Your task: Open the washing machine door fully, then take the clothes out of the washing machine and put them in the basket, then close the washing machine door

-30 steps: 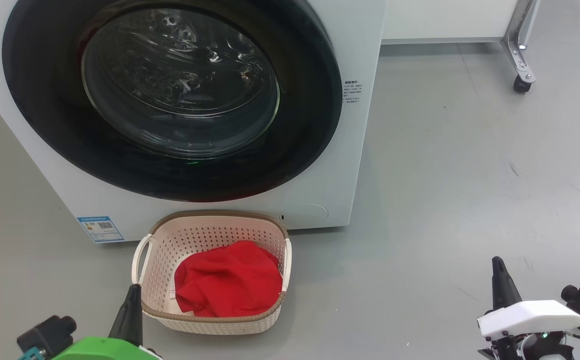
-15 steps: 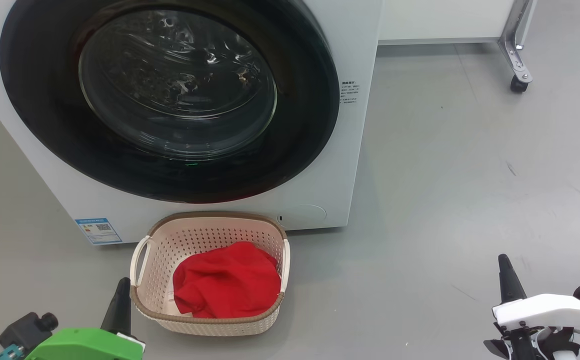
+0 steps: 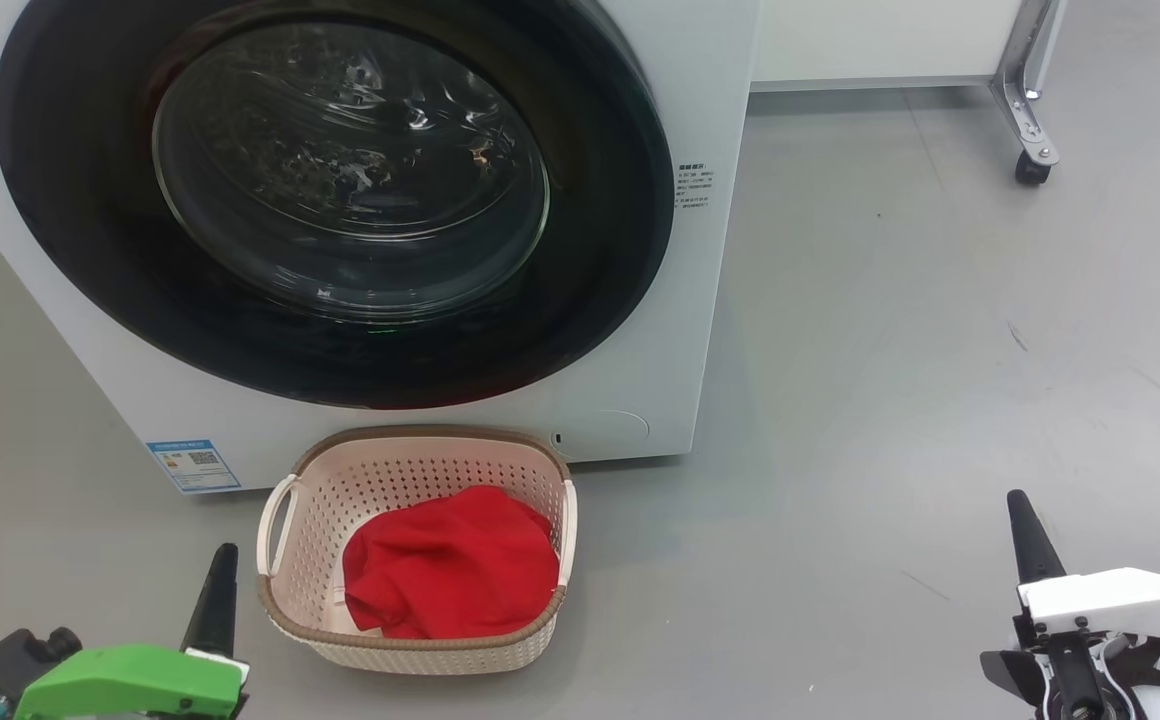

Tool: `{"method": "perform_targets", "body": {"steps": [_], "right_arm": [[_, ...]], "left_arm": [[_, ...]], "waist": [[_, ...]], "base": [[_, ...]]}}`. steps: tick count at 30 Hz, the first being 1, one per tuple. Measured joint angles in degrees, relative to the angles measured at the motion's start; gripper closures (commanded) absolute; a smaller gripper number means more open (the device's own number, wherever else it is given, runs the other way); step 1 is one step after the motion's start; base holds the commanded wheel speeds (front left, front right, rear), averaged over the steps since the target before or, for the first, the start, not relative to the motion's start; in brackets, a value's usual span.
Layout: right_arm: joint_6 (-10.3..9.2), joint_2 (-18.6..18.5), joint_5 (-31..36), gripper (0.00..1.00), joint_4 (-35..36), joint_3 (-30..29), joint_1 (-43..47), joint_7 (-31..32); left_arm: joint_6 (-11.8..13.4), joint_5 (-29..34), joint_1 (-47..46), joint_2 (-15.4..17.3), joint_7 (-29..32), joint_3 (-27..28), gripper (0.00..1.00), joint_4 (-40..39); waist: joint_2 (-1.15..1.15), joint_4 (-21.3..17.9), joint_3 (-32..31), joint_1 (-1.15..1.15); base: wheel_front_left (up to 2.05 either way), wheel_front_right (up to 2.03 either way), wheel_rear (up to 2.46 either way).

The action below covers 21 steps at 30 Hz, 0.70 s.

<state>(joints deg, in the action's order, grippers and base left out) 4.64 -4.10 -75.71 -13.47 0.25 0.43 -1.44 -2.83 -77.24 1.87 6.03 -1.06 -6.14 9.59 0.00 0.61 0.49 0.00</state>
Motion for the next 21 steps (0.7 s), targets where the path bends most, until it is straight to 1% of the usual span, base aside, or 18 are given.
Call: {"method": "perform_targets", "body": {"steps": [21], "right_arm": [[1.49,-0.4,-15.6,1.0,-1.4,-3.2,-2.6,3.7]], "left_arm": [[-2.8,-15.5,-2.8,0.0,2.0,3.7,1.0,3.4]], "waist": [[0.0,-0.5,-0.2,0.0]], "base": [[0.0,0.0,0.0]]}}
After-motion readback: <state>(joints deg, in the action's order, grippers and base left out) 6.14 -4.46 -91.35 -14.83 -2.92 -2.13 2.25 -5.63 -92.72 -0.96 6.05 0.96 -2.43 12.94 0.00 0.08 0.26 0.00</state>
